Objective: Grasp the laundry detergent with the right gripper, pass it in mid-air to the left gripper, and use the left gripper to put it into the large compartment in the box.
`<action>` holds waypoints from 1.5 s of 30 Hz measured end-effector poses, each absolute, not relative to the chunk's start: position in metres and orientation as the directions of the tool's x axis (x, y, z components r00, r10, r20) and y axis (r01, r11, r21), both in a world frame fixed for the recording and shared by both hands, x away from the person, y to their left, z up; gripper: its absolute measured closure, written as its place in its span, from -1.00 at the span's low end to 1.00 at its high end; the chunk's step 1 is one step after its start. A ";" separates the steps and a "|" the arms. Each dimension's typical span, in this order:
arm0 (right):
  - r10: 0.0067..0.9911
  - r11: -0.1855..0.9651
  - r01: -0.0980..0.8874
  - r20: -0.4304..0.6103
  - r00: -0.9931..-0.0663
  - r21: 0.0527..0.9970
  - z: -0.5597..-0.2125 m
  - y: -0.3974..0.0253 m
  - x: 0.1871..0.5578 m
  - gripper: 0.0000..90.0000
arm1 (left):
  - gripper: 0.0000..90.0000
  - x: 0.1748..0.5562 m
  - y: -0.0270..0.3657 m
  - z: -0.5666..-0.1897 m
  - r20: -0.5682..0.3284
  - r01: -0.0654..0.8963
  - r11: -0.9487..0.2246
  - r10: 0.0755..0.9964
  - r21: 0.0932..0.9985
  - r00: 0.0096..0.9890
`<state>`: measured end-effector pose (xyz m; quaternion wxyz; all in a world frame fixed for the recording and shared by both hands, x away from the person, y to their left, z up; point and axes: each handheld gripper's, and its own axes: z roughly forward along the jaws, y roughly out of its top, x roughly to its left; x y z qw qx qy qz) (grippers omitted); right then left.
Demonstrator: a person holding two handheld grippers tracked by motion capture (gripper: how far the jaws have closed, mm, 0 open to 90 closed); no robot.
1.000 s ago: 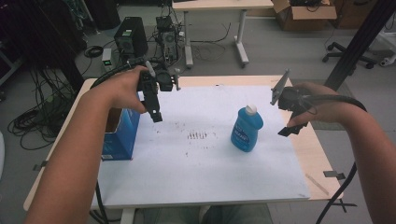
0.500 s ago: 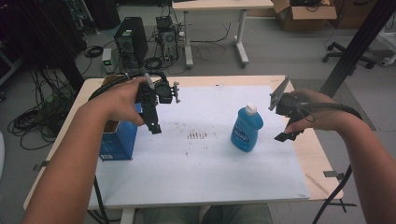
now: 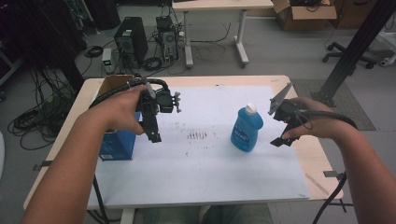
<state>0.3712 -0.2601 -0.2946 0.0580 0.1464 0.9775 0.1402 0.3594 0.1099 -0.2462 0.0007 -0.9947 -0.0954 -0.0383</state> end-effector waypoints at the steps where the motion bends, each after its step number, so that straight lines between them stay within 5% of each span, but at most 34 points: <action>1: 0.302 0.918 0.270 -0.072 -0.950 0.291 -0.295 -0.260 0.371 -0.90 | -0.99 0.359 0.110 -0.246 0.076 0.190 -0.982 0.190 0.006 0.979; 45: 0.511 0.680 0.413 0.012 -0.859 0.606 -0.380 -0.262 0.375 -0.91 | -0.99 0.345 0.110 -0.256 0.065 0.160 -0.987 0.160 0.002 0.985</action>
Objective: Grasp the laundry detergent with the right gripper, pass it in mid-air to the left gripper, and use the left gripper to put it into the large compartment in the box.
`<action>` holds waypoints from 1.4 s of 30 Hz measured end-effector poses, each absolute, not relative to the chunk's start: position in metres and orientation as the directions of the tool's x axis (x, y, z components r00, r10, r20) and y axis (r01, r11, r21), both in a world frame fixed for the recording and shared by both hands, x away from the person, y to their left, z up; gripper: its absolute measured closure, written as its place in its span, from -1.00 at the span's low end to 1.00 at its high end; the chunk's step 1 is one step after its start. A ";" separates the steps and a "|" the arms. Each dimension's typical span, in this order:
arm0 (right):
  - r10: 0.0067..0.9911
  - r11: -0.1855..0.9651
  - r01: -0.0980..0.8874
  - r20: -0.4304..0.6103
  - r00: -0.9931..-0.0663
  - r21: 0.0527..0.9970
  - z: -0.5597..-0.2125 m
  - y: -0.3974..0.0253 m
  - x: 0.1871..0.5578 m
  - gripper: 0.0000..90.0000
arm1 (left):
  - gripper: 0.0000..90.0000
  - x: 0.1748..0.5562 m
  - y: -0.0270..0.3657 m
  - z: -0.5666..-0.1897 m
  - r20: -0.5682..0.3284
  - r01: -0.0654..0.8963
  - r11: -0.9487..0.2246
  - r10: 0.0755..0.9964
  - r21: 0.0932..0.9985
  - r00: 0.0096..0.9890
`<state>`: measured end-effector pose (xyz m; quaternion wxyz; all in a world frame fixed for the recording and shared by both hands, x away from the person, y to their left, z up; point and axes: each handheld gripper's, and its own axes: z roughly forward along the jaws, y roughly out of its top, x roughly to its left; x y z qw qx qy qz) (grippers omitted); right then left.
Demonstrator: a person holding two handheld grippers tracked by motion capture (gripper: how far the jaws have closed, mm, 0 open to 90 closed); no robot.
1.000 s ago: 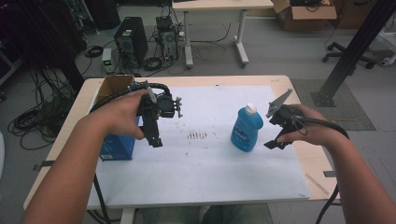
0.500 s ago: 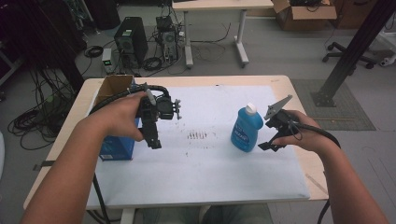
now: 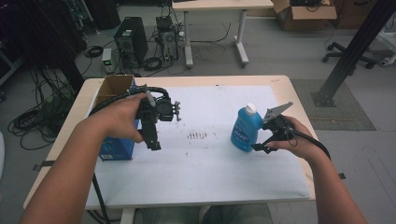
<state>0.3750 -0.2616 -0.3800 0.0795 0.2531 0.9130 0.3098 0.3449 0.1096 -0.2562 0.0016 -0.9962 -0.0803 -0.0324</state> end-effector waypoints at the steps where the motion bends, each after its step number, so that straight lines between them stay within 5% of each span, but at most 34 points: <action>1: 0.515 0.673 0.416 0.016 -0.857 0.611 -0.381 -0.262 0.375 -0.91 | -0.99 0.345 0.110 -0.257 0.064 0.157 -0.988 0.157 0.004 0.986; 42: 0.572 0.470 0.395 0.069 -0.818 0.789 -0.409 -0.259 0.376 -0.94 | -0.99 0.342 0.111 -0.260 0.078 0.152 -0.988 0.154 0.025 0.985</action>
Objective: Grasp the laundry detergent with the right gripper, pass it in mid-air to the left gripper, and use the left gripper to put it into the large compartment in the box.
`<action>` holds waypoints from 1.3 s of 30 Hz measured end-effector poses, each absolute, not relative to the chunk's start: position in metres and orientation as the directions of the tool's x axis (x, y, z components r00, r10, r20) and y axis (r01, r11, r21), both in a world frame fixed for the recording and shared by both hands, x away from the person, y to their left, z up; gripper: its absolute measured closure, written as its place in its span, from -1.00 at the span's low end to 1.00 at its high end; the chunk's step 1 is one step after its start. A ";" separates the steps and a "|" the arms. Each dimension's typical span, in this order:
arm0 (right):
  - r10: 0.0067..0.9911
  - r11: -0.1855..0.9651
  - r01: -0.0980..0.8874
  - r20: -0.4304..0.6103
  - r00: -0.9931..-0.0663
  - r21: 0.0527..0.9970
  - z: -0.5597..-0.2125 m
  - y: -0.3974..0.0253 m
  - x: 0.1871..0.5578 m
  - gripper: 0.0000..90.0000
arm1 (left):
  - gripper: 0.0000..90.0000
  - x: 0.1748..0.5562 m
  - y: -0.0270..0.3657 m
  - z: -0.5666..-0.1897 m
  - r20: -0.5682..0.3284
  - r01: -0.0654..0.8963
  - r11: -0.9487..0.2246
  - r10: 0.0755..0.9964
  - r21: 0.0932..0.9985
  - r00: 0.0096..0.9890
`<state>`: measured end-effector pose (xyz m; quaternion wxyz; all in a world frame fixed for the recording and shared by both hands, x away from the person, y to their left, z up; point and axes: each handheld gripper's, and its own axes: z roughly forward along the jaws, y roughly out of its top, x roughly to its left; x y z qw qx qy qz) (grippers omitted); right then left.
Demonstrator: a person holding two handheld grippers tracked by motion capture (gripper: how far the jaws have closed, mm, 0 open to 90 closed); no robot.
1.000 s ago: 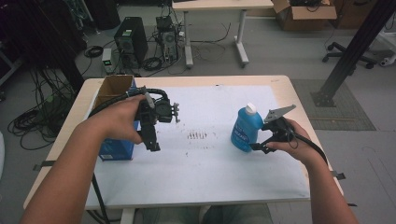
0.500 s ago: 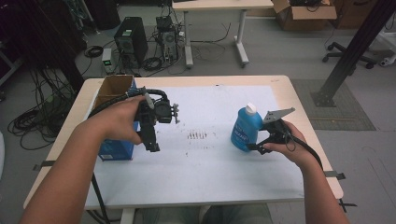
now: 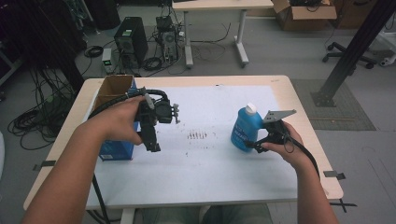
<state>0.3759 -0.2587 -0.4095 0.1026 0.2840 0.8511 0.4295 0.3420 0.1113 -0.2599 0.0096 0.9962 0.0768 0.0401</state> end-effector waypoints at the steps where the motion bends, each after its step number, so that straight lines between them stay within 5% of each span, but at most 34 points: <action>1: 0.576 0.462 0.399 0.074 -0.814 0.792 -0.411 -0.259 0.376 -0.94 | -0.99 0.342 0.111 -0.259 0.080 0.150 -0.988 0.151 0.025 0.985; 24: 0.618 0.392 0.381 0.067 -0.783 0.837 -0.416 -0.247 0.376 -0.96 | -0.99 0.342 0.114 -0.260 0.080 0.152 -0.988 0.155 0.033 0.985; 39: 0.654 0.376 0.379 0.047 -0.755 0.846 -0.418 -0.244 0.375 -0.71 | -0.99 0.343 0.118 -0.262 0.083 0.159 -0.987 0.161 0.035 0.983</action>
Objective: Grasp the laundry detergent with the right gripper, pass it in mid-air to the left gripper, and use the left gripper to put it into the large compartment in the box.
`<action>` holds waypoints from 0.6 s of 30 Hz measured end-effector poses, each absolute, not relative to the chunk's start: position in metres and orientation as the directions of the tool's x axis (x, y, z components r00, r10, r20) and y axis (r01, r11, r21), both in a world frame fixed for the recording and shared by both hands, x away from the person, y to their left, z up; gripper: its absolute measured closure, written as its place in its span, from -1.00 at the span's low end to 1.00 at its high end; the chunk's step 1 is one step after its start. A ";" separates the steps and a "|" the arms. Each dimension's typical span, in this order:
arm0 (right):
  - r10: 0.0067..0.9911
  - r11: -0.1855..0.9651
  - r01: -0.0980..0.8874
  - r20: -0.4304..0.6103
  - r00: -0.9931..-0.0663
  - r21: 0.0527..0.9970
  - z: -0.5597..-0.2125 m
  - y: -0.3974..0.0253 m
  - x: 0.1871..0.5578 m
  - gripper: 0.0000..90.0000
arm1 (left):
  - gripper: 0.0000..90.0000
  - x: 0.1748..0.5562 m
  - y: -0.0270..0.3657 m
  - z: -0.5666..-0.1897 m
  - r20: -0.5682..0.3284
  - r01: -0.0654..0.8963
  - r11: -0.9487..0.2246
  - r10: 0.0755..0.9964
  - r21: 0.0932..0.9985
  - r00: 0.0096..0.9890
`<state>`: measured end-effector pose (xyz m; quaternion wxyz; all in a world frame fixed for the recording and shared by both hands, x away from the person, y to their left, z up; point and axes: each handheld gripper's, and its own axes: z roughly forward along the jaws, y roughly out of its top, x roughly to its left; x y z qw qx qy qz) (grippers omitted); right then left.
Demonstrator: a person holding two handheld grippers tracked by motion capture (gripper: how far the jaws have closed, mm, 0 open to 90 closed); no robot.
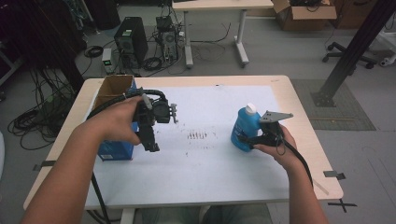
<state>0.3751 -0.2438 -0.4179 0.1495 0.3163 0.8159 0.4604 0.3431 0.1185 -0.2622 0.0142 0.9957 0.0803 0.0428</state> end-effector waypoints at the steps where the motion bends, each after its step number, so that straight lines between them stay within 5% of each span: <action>1: 0.653 0.375 0.377 0.048 -0.756 0.847 -0.418 -0.244 0.375 -0.69 | -0.99 0.343 0.119 -0.262 0.083 0.160 -0.987 0.162 0.033 0.983; 18: 0.654 0.369 0.374 0.049 -0.755 0.851 -0.418 -0.243 0.374 -0.43 | -0.99 0.344 0.119 -0.264 0.085 0.164 -0.986 0.165 0.027 0.983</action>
